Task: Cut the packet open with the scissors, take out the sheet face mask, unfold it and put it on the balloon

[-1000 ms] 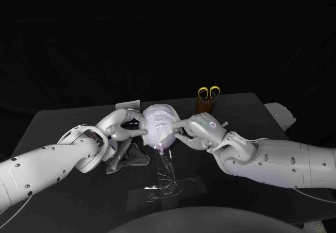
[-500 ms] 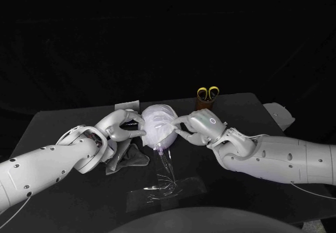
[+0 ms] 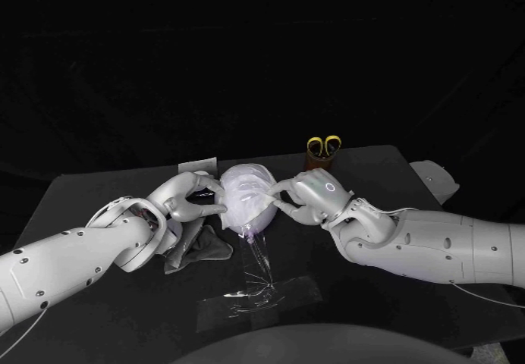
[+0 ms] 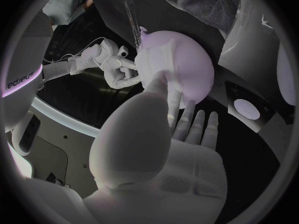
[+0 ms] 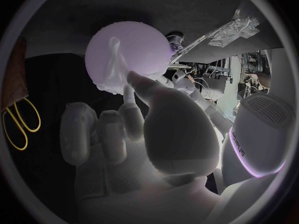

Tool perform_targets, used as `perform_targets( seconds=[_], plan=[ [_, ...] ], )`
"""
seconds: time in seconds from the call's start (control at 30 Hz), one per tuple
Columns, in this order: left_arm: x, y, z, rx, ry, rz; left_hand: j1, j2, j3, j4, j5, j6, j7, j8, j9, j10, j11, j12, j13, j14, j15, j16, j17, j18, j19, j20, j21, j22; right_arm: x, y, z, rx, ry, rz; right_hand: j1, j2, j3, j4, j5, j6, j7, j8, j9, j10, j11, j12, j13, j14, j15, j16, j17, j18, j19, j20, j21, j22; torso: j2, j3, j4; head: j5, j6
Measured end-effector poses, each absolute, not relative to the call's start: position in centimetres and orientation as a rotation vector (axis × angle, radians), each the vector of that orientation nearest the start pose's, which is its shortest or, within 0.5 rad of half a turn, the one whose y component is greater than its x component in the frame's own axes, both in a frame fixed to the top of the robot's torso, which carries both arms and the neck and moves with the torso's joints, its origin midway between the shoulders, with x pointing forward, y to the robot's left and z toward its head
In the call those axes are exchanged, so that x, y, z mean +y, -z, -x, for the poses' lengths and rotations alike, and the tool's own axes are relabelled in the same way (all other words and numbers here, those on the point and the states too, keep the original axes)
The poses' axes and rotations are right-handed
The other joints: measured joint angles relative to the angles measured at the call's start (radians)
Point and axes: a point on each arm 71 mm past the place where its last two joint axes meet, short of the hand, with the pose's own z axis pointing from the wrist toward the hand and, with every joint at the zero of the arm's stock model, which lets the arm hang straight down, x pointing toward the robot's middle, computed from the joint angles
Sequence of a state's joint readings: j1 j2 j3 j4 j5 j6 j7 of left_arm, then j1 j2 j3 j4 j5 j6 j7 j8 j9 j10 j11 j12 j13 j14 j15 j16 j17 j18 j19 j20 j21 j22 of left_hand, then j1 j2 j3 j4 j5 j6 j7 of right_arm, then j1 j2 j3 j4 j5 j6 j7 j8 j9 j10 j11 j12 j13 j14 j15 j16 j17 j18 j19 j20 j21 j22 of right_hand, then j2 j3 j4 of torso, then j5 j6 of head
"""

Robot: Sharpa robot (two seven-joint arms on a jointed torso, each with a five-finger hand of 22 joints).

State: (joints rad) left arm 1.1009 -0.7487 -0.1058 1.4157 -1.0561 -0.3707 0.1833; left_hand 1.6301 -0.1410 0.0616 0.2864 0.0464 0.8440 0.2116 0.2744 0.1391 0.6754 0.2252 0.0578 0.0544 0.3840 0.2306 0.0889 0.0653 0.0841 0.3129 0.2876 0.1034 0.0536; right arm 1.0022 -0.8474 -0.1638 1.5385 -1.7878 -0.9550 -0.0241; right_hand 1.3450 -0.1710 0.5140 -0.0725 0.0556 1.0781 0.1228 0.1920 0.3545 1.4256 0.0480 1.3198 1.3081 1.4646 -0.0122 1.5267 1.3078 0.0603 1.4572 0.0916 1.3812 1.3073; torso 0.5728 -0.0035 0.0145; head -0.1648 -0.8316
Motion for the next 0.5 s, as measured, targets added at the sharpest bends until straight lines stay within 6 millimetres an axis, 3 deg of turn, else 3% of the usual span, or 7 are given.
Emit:
perform_targets(
  seconds=[0.13,0.2,0.23,0.3,0.5],
  plan=[
    [17.72,25.28,-46.92,1.749,1.027,0.109,0.000,0.000,-0.001,-0.001,0.000,-0.003,0.003,0.000,0.000,0.000,0.000,0.000,0.000,0.000,0.000,0.000,0.000,0.000,0.000,0.000,0.000,0.000,-19.40,26.48,-40.64,1.212,-0.727,0.284,0.000,0.000,0.004,0.004,0.000,0.017,-0.007,0.017,0.008,0.005,-0.005,0.006,0.000,0.003,-0.003,0.005,-0.001,0.000,0.004,-0.004,0.008,0.000,0.000,0.0001,-0.0001,0.000,0.001],
    [17.72,25.29,-46.92,1.750,1.027,0.110,0.000,0.000,-0.001,-0.001,0.000,-0.003,0.003,0.000,0.000,0.000,0.000,0.000,0.000,0.000,0.000,0.000,0.000,0.000,0.000,0.000,0.000,0.000,-19.38,26.47,-40.63,1.212,-0.726,0.283,-0.004,0.031,0.018,0.024,0.000,0.028,-0.018,0.033,0.013,0.012,-0.012,0.008,0.000,0.002,-0.014,0.011,0.000,0.000,0.004,-0.004,0.019,0.000,0.000,0.0001,-0.0001,0.000,0.001],
    [17.72,25.29,-46.93,1.751,1.027,0.111,0.000,0.000,-0.001,-0.001,0.000,-0.003,0.003,0.000,0.000,0.000,0.000,0.000,0.000,0.000,0.000,0.000,0.000,0.000,0.000,0.000,0.000,0.000,-19.36,26.45,-40.61,1.212,-0.725,0.281,-0.008,0.055,0.031,0.037,0.000,0.030,-0.019,0.040,0.016,0.014,-0.018,0.015,0.000,0.000,-0.015,0.015,0.000,-0.002,0.007,-0.007,0.025,0.000,0.000,0.0001,-0.0003,0.000,0.001],
    [17.73,25.30,-46.93,1.752,1.027,0.112,0.000,0.000,-0.001,-0.001,0.000,-0.003,0.003,0.000,0.000,0.000,0.000,0.000,0.000,0.000,0.000,0.000,0.000,0.000,0.000,0.000,0.000,0.000,-19.36,26.42,-40.56,1.212,-0.726,0.280,-0.009,0.079,0.057,0.050,0.000,0.020,-0.018,0.048,0.023,0.018,-0.022,0.026,0.000,0.002,-0.017,0.019,0.000,-0.015,0.009,-0.010,0.034,0.000,0.000,0.0001,-0.0006,0.000,0.001],
    [17.76,25.32,-46.95,1.755,1.026,0.116,0.000,0.000,-0.004,0.002,0.000,-0.003,0.003,-0.004,0.000,-0.009,0.002,0.000,0.000,0.000,0.000,0.000,0.000,0.000,0.000,0.000,0.000,0.000,-19.34,26.23,-40.25,1.211,-0.732,0.277,-0.012,0.097,0.153,0.056,-0.004,0.008,-0.024,0.083,0.046,0.036,-0.028,0.072,0.000,0.001,-0.021,0.037,0.000,-0.015,0.008,-0.013,0.058,0.001,0.000,0.0005,-0.0012,0.000,0.000]
  ],
)
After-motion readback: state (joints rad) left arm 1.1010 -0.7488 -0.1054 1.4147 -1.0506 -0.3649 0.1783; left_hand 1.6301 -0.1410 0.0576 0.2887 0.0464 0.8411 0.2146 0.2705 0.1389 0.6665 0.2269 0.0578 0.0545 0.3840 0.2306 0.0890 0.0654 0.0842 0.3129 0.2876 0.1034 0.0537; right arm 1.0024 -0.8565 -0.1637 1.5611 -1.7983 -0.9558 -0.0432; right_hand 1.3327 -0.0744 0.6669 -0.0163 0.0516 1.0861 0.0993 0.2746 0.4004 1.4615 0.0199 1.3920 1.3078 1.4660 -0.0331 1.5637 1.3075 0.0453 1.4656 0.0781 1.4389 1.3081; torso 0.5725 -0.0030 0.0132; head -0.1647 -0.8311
